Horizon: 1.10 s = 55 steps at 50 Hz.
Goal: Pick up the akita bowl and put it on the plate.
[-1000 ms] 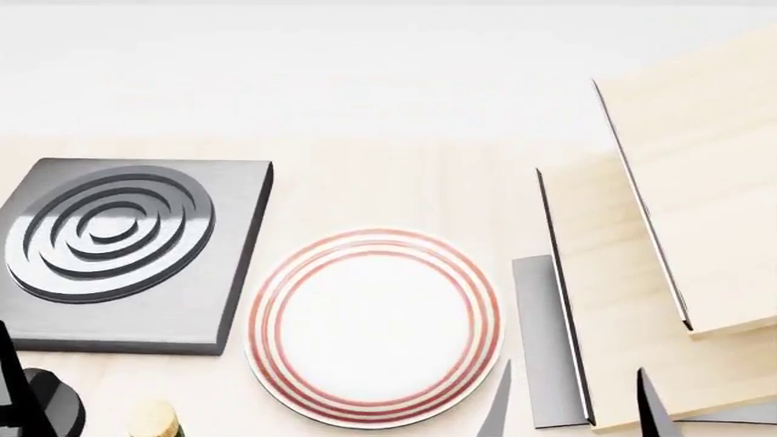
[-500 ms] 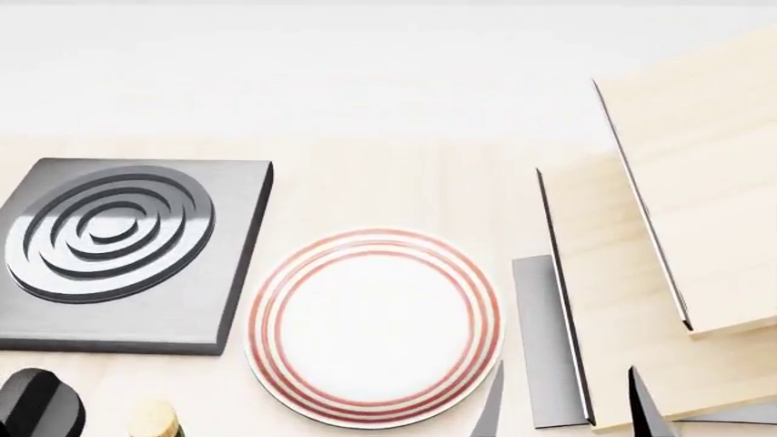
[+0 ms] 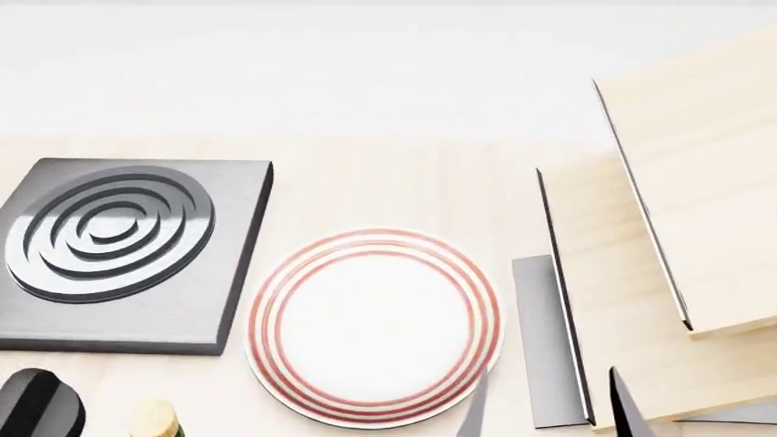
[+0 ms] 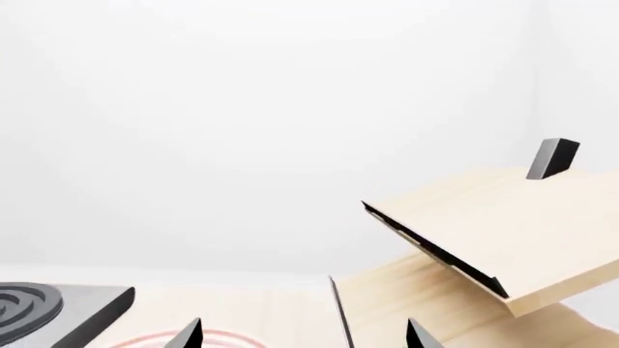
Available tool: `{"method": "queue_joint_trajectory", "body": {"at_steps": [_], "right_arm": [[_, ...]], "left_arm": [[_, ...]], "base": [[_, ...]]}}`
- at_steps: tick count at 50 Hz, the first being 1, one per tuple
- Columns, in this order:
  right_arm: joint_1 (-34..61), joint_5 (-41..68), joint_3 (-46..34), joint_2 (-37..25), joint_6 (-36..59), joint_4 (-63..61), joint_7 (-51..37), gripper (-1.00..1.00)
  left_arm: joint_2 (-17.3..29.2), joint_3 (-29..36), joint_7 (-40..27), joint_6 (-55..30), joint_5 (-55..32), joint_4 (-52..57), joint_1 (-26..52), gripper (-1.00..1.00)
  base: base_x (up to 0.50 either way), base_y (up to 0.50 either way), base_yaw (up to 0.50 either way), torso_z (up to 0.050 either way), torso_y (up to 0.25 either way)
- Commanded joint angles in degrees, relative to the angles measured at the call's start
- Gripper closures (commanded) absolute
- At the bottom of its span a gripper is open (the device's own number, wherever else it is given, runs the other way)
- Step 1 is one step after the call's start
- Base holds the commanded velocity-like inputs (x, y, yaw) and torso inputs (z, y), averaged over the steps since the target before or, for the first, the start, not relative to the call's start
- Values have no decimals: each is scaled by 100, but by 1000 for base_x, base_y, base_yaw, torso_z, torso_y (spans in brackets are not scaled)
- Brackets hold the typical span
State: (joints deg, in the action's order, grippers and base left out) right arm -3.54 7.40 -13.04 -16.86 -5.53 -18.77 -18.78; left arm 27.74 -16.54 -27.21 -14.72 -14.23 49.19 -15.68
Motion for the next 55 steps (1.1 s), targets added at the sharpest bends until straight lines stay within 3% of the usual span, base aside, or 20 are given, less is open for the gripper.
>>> {"method": "queue_joint_trajectory", "body": {"at_steps": [1,23,30,39,44,55], "right_arm": [[35,-45,-98,10,-13,93,3,-100],[76,-82,-220,10,-77,259,0,-100],[116,-84,-273,26,-129,415,20,-100],[142,-91,-338,23,-140,504,41,-100],[173,-92,-369,31,-178,595,52,-100],[344,-79,-432,104,-239,1039,74,-100]], "left_arm": [[220,-739,-72,-356,-199,350,-305,-100],[932,-1855,413,-1452,-1433,605,-693,-100],[1106,-2121,708,-1763,-2316,253,-574,-100],[1315,-2171,893,-2093,-2955,-77,-452,-100],[1478,-2006,860,-2210,-2779,-232,-433,-100],[1696,-1988,993,-2636,-3321,-726,-283,-100]], "base": [[0,0,0,0,0],[0,0,0,0,0],[0,0,0,0,0],[0,0,0,0,0],[0,0,0,0,0],[0,0,0,0,0]]}}
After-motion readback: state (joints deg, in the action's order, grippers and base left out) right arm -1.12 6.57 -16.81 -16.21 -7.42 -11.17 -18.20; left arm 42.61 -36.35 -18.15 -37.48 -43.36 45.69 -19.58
